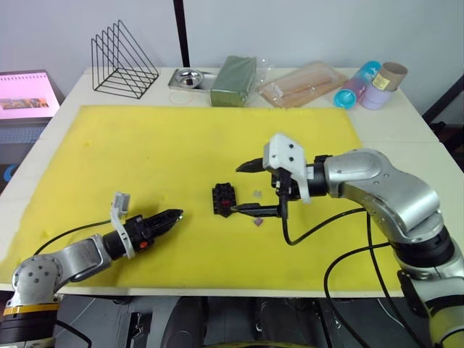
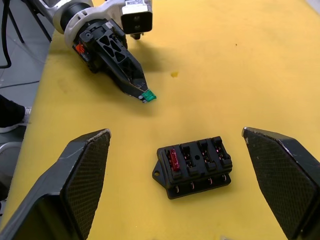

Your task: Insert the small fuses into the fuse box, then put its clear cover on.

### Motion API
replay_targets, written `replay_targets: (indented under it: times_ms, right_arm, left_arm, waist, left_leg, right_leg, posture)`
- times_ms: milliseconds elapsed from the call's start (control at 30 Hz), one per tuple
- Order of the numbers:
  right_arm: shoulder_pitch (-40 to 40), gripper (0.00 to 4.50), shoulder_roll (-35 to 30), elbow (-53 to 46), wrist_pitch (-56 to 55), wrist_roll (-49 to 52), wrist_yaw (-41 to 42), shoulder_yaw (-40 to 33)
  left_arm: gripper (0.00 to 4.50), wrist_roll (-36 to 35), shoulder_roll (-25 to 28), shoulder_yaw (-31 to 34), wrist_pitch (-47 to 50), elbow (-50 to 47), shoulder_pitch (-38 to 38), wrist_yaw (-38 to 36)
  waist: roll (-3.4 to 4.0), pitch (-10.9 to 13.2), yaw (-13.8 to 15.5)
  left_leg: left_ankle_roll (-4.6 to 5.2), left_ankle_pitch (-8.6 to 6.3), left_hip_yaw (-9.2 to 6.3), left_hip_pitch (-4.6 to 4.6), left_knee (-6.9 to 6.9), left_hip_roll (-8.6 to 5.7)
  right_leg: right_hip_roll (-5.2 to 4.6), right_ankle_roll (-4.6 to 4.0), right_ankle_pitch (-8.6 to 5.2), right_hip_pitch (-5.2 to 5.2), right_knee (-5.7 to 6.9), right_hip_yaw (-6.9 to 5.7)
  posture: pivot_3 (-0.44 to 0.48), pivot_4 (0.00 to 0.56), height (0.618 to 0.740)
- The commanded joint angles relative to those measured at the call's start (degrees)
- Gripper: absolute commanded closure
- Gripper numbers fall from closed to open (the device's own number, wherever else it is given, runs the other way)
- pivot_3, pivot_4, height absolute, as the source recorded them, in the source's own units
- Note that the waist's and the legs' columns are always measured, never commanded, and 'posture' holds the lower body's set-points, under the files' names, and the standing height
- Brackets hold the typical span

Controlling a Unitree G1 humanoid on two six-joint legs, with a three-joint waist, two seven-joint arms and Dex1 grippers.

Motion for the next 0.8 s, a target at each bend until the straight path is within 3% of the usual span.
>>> replay_targets:
  times_ms: [33, 267, 467, 800]
  right_arm:
    - [-1.8, 0.0, -0.1, -0.8, -1.0, -0.3, 0.3, -0.6]
    - [-1.8, 0.0, 0.1, -0.8, -1.0, -0.4, 0.4, -0.4]
    - [-1.6, 0.0, -0.3, -1.2, -0.2, 0.3, 1.1, -0.7]
    - [-0.9, 0.0, -1.7, -2.0, 1.2, 1.8, 3.0, -0.9]
  left_arm:
    - [2.03, 6.6, -0.1, 1.2, -1.1, 5.7, 1.5, -0.8]
    - [2.03, 10.1, -0.7, 1.5, -0.8, 7.8, 1.3, -4.6]
    - [3.83, 10.5, -2.1, 2.3, 0.3, 6.1, 1.3, -3.5]
    - [3.83, 5.3, -5.3, 4.4, 1.9, 0.0, 1.2, 6.2]
  waist:
    - [0.14, -0.1, 0.0]
    - [0.58, -0.4, -0.1]
    - [0.67, -0.4, -0.2]
    - [0.7, -0.4, -0.2]
  left_leg:
    - [0.0, 0.0, 0.0, 0.0, -0.01, 0.0]
    - [0.0, 0.0, -0.01, 0.05, -0.07, 0.05]
    - [0.0, 0.0, 0.0, 0.07, -0.13, 0.08]
    - [0.0, 0.0, -0.02, 0.05, -0.15, 0.12]
  right_leg:
    - [0.0, 0.0, 0.0, 0.0, 0.0, 0.0]
    - [0.07, -0.01, -0.01, -0.01, 0.0, 0.01]
    - [0.08, -0.02, -0.01, -0.03, 0.0, 0.04]
    - [0.09, -0.02, -0.01, -0.05, -0.02, 0.05]
  posture:
    - [0.0, 0.15, 0.74]
    - [0.0, 0.15, 0.74]
    - [0.0, 0.15, 0.74]
    - [0.0, 0.15, 0.74]
